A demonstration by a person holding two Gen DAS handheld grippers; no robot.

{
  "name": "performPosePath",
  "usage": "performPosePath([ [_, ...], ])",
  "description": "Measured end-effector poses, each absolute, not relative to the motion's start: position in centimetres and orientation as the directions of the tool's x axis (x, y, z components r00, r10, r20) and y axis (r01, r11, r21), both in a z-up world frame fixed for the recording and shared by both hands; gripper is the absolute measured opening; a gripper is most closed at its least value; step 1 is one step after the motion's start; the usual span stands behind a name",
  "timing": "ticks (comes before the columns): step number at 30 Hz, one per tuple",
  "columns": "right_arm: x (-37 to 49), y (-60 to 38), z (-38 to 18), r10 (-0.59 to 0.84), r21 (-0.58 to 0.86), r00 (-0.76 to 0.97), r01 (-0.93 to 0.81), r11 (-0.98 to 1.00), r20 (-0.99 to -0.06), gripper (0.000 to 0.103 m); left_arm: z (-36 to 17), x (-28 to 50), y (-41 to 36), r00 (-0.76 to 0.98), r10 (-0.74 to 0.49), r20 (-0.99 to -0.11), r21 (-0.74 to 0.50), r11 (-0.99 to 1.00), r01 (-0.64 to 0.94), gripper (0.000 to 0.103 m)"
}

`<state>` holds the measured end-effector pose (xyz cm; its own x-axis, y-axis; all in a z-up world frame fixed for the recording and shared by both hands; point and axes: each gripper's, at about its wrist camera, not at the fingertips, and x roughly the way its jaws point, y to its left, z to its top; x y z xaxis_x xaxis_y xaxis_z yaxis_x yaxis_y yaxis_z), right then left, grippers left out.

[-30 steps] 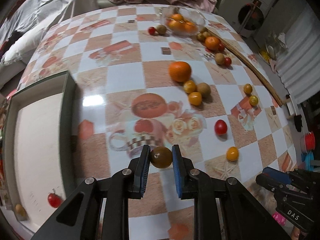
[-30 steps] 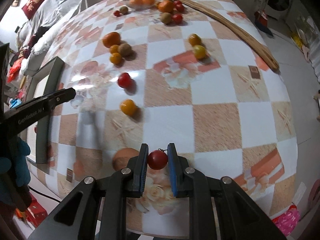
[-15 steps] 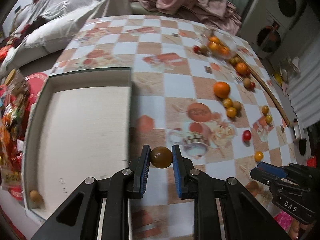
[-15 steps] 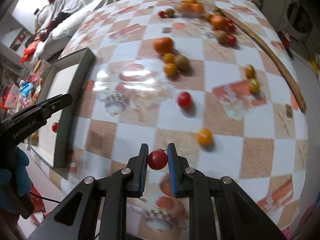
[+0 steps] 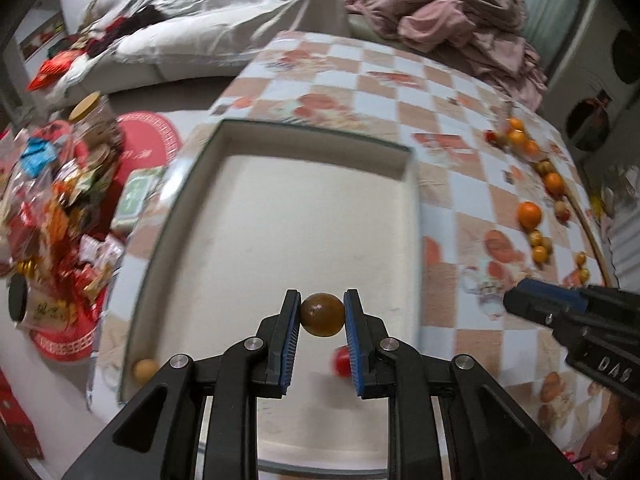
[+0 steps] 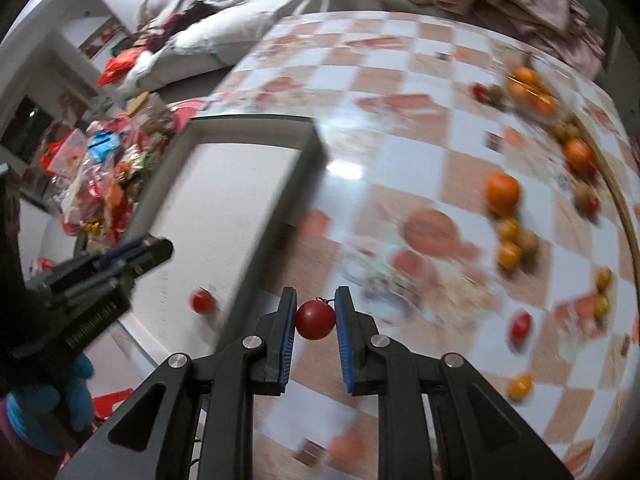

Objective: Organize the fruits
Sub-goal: 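Carry both tomatoes over the white tray and open both tools to drop them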

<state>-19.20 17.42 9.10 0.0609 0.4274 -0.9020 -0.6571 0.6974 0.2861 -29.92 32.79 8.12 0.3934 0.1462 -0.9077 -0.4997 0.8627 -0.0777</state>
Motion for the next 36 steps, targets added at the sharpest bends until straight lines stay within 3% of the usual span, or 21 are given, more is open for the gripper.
performPosePath([
  [16, -20.6, 28.0, 5.3, 0.397, 0.269, -0.019, -0.765, 0.585, -0.918, 0.021, 3.5, -32.3, 36.2, 0.290, 0.173, -0.941, -0.024, 0.822, -0.569, 0.023],
  [34, -20.4, 29.2, 2.7, 0.324, 0.216, -0.027, -0.797, 0.564, -0.946, 0.025, 2.6, -32.2, 35.7, 0.267, 0.184, -0.946, 0.011, 0.842, -0.540, 0.024],
  [35, -20.3, 29.2, 2.7, 0.323, 0.218, -0.029, -0.795, 0.566, -0.946, 0.030, 2.5, -32.2, 35.7, 0.262, 0.185, -0.947, 0.015, 0.842, -0.539, 0.032],
  [36, -20.3, 29.1, 2.8, 0.329, 0.223, -0.031, -0.793, 0.567, -0.944, 0.033, 2.5, -32.2, 35.7, 0.258, 0.194, -0.946, 0.025, 0.841, -0.541, 0.056],
])
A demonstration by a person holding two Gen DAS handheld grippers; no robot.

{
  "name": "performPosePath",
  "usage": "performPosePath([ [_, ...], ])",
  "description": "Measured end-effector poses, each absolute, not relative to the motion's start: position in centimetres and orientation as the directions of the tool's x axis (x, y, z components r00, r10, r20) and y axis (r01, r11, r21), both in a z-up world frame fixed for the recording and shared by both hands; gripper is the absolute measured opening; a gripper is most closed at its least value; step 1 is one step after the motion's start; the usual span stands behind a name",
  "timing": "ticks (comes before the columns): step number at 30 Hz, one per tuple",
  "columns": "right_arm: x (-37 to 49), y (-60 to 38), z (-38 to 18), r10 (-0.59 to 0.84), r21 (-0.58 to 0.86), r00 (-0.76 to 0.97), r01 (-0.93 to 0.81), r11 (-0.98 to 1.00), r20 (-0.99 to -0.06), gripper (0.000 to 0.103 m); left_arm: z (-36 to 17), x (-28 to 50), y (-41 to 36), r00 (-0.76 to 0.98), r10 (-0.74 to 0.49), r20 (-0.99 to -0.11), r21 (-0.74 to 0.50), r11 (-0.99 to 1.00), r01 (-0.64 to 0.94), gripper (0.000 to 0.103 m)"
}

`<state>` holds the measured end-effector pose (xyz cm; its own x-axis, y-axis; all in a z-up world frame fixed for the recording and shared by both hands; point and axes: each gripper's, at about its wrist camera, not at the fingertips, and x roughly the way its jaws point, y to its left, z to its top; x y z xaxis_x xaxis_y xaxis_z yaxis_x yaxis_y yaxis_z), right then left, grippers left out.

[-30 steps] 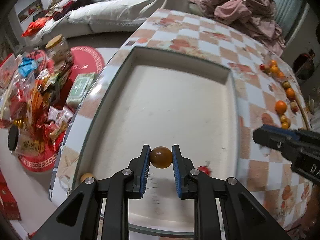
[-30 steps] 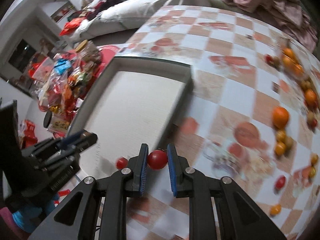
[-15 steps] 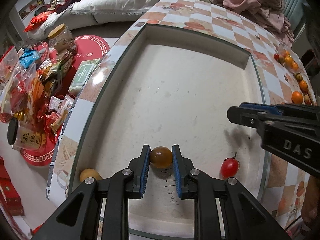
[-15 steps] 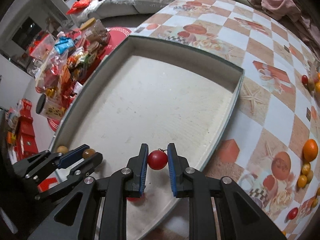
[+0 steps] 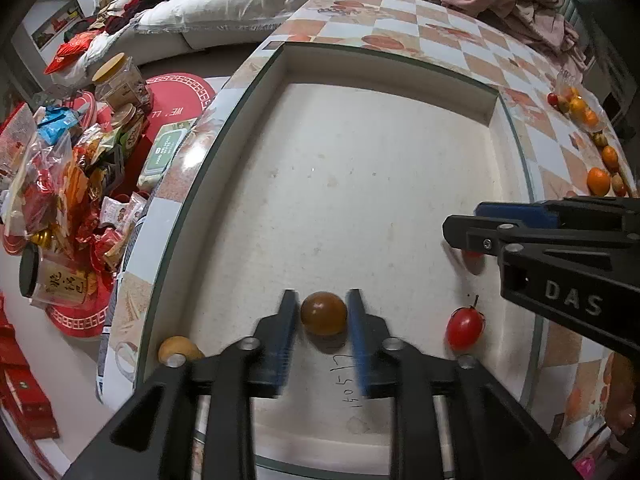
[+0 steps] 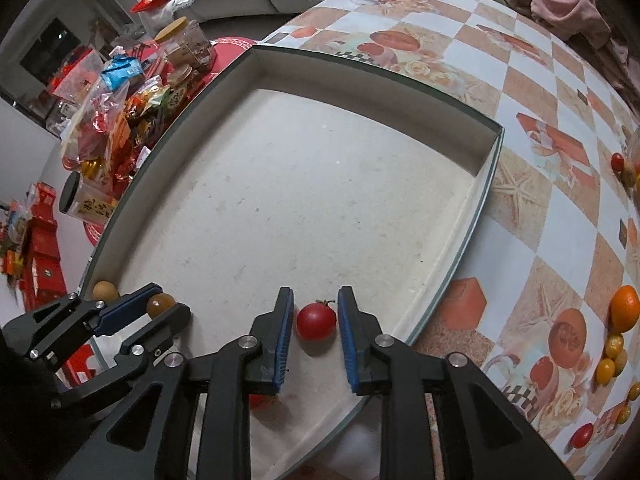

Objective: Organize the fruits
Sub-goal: 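Carry both tomatoes over the white tray and open both tools to drop them, then return to the table, left tool grasping a red cherry tomato while right grasps a yellow one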

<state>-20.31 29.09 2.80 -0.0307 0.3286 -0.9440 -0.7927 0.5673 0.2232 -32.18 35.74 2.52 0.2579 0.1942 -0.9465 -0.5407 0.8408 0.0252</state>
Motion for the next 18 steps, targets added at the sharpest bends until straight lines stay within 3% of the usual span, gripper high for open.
performPosePath([
  [2, -20.4, 29.1, 3.1, 0.339, 0.227, -0.027, -0.793, 0.566, -0.940, 0.047, 2.9, -32.4, 35.6, 0.273, 0.235, -0.933, 0.049, 0.833, -0.551, 0.072],
  [7, -20.2, 28.8, 3.9, 0.374, 0.255, -0.029, -0.778, 0.574, -0.927, 0.056, 3.1, -32.2, 35.6, 0.263, 0.235, -0.936, 0.060, 0.841, -0.537, 0.072],
  [11, -19.6, 28.0, 5.6, 0.428, 0.289, -0.011, -0.753, 0.591, -0.904, 0.081, 3.5, -32.0, 35.2, 0.259, 0.236, -0.937, 0.065, 0.843, -0.534, 0.072],
  [18, -18.0, 24.6, 7.9, 0.460, 0.301, 0.042, -0.702, 0.646, -0.887, 0.081, 5.1, -30.5, 33.3, 0.273, 0.237, -0.932, 0.077, 0.869, -0.489, 0.072],
])
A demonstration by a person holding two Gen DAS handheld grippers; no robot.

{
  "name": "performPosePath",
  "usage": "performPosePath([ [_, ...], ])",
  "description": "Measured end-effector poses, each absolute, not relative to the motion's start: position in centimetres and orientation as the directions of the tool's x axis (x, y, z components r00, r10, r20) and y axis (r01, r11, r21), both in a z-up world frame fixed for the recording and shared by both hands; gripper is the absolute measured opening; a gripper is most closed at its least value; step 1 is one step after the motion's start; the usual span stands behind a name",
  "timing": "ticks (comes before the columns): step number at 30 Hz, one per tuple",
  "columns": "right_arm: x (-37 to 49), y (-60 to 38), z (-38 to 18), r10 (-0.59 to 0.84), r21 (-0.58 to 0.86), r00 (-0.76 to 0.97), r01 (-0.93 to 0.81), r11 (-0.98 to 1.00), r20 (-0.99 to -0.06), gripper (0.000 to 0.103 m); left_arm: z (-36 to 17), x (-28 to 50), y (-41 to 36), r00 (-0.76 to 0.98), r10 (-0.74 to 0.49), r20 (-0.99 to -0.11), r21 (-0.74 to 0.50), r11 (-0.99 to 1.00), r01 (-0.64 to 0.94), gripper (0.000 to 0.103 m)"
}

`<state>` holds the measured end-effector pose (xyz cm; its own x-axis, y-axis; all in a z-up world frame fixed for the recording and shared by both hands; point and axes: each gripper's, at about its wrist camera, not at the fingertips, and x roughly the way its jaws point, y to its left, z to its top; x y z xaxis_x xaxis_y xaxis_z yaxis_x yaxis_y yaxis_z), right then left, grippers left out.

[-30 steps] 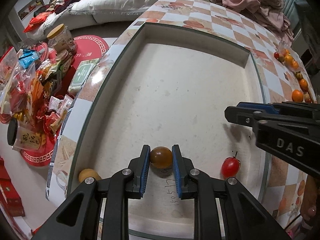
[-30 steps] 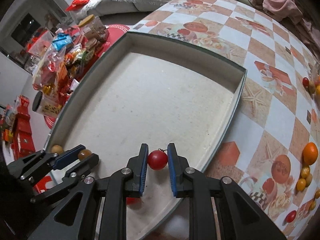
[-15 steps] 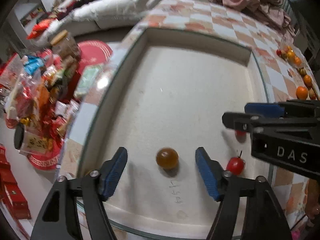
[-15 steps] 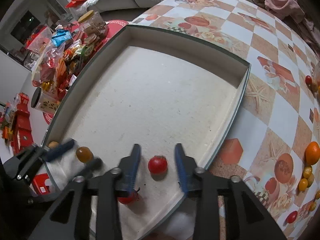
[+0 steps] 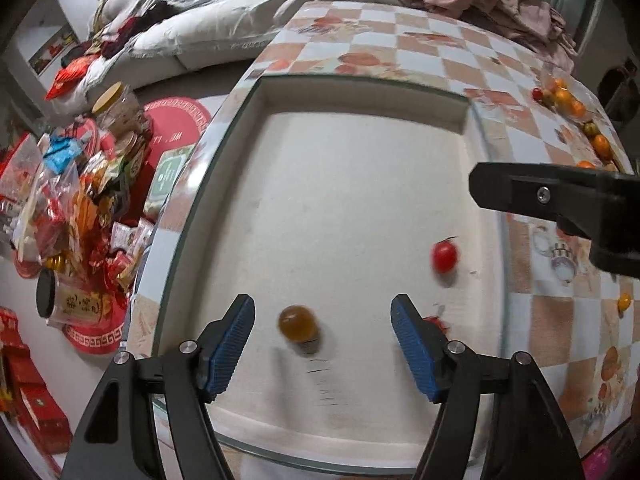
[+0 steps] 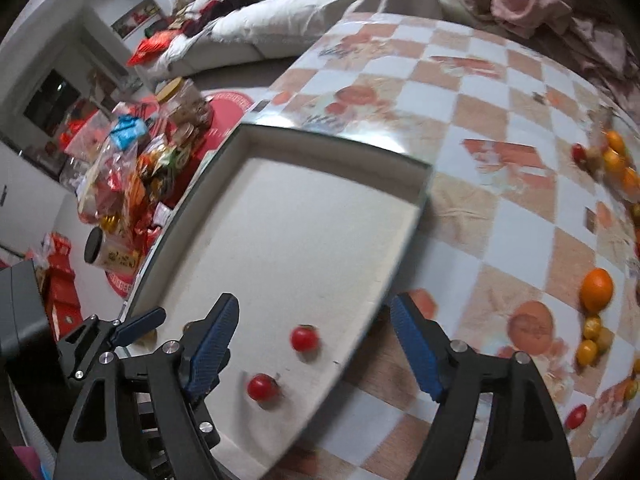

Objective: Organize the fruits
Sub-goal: 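Return to the table, left tool grasping a red cherry tomato while right grasps a yellow one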

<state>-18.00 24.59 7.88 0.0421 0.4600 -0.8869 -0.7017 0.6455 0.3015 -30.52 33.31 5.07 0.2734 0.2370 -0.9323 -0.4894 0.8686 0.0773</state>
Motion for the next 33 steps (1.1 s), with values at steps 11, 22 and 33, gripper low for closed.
performPosePath([
  [11, -14.9, 14.9, 8.2, 0.416, 0.288, 0.117, -0.556, 0.780, -0.902, 0.081, 7.3, -25.8, 27.4, 0.333, 0.197, -0.922, 0.074, 0.934, -0.350, 0.072],
  [22, -12.4, 2.9, 7.5, 0.286, 0.187, 0.207, -0.394, 0.900, -0.936, 0.081, 7.0, -21.1, 18.6, 0.344, 0.073, -0.936, 0.012, 0.984, -0.177, 0.072],
  [33, -9.1, -6.7, 4.8, 0.172, 0.123, 0.202, -0.235, 0.964, -0.964, 0.081, 5.2, -16.4, 10.6, 0.316, -0.058, -0.947, -0.091, 0.991, -0.093, 0.072],
])
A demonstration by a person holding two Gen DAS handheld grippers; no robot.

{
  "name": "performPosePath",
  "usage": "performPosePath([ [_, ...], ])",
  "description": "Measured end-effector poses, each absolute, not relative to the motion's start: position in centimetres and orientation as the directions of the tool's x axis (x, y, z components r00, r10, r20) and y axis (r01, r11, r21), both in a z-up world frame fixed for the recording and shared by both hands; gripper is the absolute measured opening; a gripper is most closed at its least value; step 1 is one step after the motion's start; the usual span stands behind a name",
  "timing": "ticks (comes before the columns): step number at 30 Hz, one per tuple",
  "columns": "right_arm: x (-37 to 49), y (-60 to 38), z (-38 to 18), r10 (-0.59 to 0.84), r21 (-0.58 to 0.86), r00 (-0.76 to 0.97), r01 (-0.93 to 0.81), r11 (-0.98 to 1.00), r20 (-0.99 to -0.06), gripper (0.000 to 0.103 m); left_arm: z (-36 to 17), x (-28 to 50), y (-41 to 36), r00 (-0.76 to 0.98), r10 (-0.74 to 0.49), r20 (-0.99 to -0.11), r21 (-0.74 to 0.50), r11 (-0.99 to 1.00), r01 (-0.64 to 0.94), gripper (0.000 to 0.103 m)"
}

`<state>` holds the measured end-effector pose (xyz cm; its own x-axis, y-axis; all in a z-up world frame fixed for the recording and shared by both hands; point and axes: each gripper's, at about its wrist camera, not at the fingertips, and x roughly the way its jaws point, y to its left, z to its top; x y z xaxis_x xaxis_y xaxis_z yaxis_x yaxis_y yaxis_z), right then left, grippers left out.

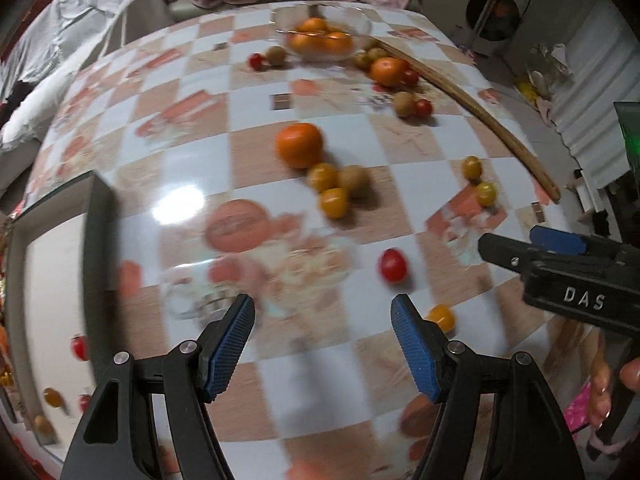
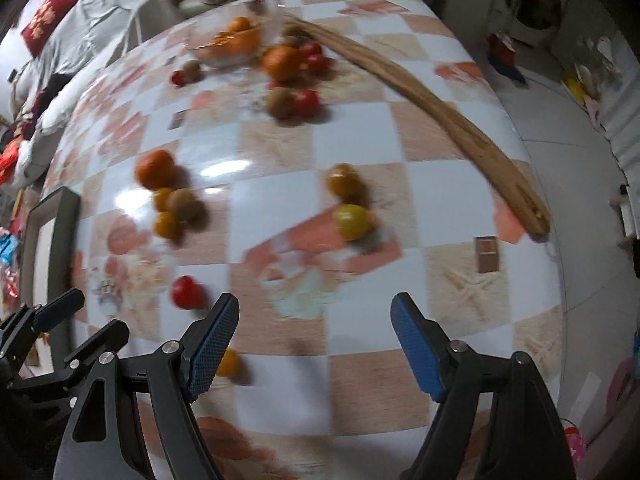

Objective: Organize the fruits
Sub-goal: 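Return to the table, left tool grasping a red cherry tomato while right grasps a yellow one, then carry both tomatoes over the white tray and open both tools to drop them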

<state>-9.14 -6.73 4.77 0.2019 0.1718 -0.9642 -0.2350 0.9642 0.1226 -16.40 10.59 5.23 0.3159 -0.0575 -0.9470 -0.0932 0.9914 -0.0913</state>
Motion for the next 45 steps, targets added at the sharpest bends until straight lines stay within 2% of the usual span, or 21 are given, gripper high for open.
performPosePath([
  [18, -6.0, -6.5, 2.8, 0.168, 0.104, 0.204, -0.291, 0.951, -0.965, 0.081, 1.7, -12.9, 7.3, 0.261, -0.008, -0.965, -0.039, 0.993, -0.113, 0.072],
  [22, -5.8, -5.7, 2.8, 0.149, 0.073, 0.223, -0.317, 0.946, -0.963, 0.066, 1.6, -12.8, 7.1, 0.261, 0.007, -0.965, -0.023, 0.993, -0.113, 0.071],
  [25, -5.8, -5.1, 2.9, 0.121, 0.034, 0.240, -0.336, 0.941, -0.963, 0.053, 1.6, -12.7, 7.1, 0.260, 0.012, -0.966, -0.019, 0.993, -0.119, 0.064],
  [27, -5.8, -5.0, 2.9, 0.113, 0.024, 0.247, -0.337, 0.941, -0.962, 0.043, 1.8, -12.8, 6.9, 0.261, 0.012, -0.965, -0.020, 0.993, -0.119, 0.054],
  [28, -5.7, -5.0, 2.9, 0.116, 0.027, 0.248, -0.338, 0.941, -0.962, 0.034, 1.8, -12.8, 6.9, 0.264, 0.009, -0.965, -0.022, 0.993, -0.116, 0.052],
  [29, -5.6, -5.0, 2.9, 0.121, 0.032, 0.246, -0.339, 0.940, -0.962, 0.027, 1.9, -12.8, 6.9, 0.265, 0.006, -0.964, -0.024, 0.994, -0.111, 0.045],
  [30, -5.6, -5.1, 3.0, 0.131, 0.044, 0.241, -0.338, 0.940, -0.961, 0.024, 2.0, -12.9, 6.9, 0.268, -0.001, -0.963, -0.030, 0.994, -0.102, 0.037],
  [33, -5.4, -5.6, 3.1, 0.176, 0.099, 0.224, -0.318, 0.943, -0.959, 0.023, 2.1, -13.2, 7.1, 0.274, -0.028, -0.961, -0.053, 0.995, -0.083, 0.024],
  [38, -6.2, -5.8, 3.8, 0.216, 0.142, 0.215, -0.315, 0.939, -0.952, 0.023, 2.9, -13.9, 8.5, 0.295, -0.114, -0.949, -0.152, 0.982, -0.110, 0.023],
  [45, -7.9, -4.6, 5.1, 0.258, 0.177, 0.203, -0.349, 0.920, -0.944, 0.023, 4.7, -15.1, 10.5, 0.327, -0.115, -0.938, -0.163, 0.979, -0.125, 0.024],
])
